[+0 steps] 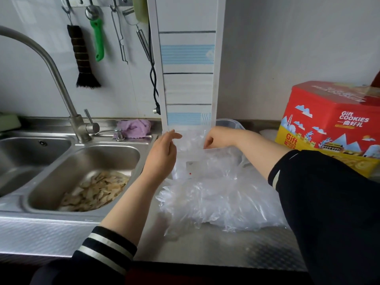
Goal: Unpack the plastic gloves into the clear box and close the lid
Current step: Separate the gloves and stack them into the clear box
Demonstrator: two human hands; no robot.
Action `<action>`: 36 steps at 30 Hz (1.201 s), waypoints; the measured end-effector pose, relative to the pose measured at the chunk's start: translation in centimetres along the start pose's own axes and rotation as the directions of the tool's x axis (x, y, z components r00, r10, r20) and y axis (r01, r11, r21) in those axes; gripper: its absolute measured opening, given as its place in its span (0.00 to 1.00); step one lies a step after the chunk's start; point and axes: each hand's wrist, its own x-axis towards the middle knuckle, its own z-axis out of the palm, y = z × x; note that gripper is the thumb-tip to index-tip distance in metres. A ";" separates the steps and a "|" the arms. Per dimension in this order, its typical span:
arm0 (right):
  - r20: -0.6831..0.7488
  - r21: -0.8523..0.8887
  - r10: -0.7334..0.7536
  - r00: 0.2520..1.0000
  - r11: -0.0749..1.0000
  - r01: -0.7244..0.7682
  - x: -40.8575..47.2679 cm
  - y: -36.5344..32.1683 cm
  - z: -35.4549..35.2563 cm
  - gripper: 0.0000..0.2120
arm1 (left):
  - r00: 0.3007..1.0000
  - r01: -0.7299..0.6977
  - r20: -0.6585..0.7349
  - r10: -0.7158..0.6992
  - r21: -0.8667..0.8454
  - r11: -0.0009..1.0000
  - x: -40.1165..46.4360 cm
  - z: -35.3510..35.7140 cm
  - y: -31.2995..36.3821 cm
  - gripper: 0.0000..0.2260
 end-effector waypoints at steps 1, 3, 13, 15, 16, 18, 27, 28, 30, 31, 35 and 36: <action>-0.073 0.013 0.000 0.997 1.000 0.001 -0.4 0.2 -0.4 0.06 | 1.000 0.009 0.007 -0.009 0.003 1.000 0.0 -0.1 0.1 0.17; -0.238 0.086 0.000 0.971 0.996 0.021 -1.8 0.3 -1.3 0.05 | 1.000 0.005 0.020 -0.005 0.017 1.000 -0.1 -0.3 0.1 0.16; -0.237 0.195 0.022 0.971 0.981 0.025 -15.1 1.3 2.2 0.19 | 0.878 -0.405 -0.192 0.438 0.188 0.895 -2.8 0.0 4.3 0.08; -0.125 0.175 0.011 0.992 0.985 0.011 -16.9 2.1 3.2 0.14 | 0.857 -0.464 -0.182 0.483 0.139 0.875 -3.8 0.3 5.4 0.09; -0.098 0.128 0.014 0.995 0.992 -0.001 -17.5 2.6 3.6 0.17 | 0.858 -0.472 -0.172 0.485 0.111 0.875 -4.3 0.5 5.7 0.09; -0.092 0.049 0.058 0.994 0.997 -0.053 -18.1 3.8 4.8 0.22 | 0.871 -0.463 -0.150 0.468 0.068 0.884 -5.2 1.3 6.2 0.10; -0.357 0.254 0.101 0.929 0.967 -0.007 -17.9 4.7 5.2 0.02 | 0.940 -0.198 -0.301 0.161 -0.099 0.975 -6.6 3.2 4.3 0.10; -0.379 0.263 0.100 0.920 0.965 0.004 -17.9 4.7 4.6 0.03 | 0.934 -0.185 -0.328 0.142 -0.103 0.977 -6.5 3.1 4.1 0.10; -0.424 0.306 0.101 0.900 0.951 0.038 -18.0 4.5 3.1 0.01 | 0.915 -0.193 -0.374 0.149 -0.081 0.978 -6.0 2.8 3.6 0.10; -0.448 0.324 0.097 0.889 0.944 0.060 -18.0 4.3 2.3 0.02 | 0.905 -0.203 -0.393 0.162 -0.063 0.977 -5.6 2.7 3.2 0.10; -0.570 0.398 0.087 0.817 0.899 0.181 -17.7 3.4 -0.7 0.07 | 0.918 -0.156 -0.374 0.129 -0.043 0.987 -4.5 2.6 1.6 0.11; -0.615 0.402 0.087 0.784 0.890 0.217 -17.3 3.1 -1.3 0.07 | 0.934 -0.139 -0.338 0.114 -0.049 0.989 -4.4 2.7 1.2 0.11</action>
